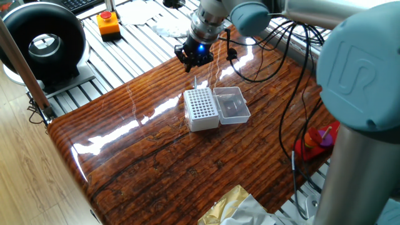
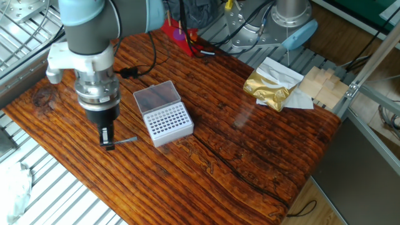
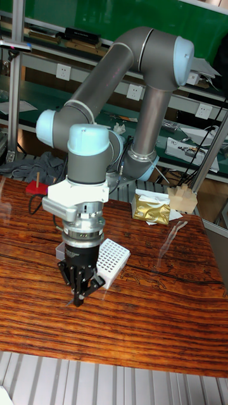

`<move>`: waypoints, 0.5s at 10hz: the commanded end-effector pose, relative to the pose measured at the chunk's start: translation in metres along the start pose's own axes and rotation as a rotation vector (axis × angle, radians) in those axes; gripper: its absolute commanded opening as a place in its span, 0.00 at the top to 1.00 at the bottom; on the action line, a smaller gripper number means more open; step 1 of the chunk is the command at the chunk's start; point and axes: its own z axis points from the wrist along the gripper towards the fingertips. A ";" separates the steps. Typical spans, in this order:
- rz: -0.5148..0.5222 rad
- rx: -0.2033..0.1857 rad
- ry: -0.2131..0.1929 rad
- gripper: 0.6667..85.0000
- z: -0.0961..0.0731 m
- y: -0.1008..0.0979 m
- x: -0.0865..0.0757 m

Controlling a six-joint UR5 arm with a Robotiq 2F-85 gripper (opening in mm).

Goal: Insert a medium pipette tip into the holder for medium pipette tips

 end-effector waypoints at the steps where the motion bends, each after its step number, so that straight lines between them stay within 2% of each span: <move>1: 0.011 -0.011 0.003 1.00 -0.009 0.004 0.013; 3: 0.008 -0.032 -0.024 1.00 -0.003 0.006 0.011; 5: -0.041 -0.030 -0.055 1.00 0.005 -0.008 0.010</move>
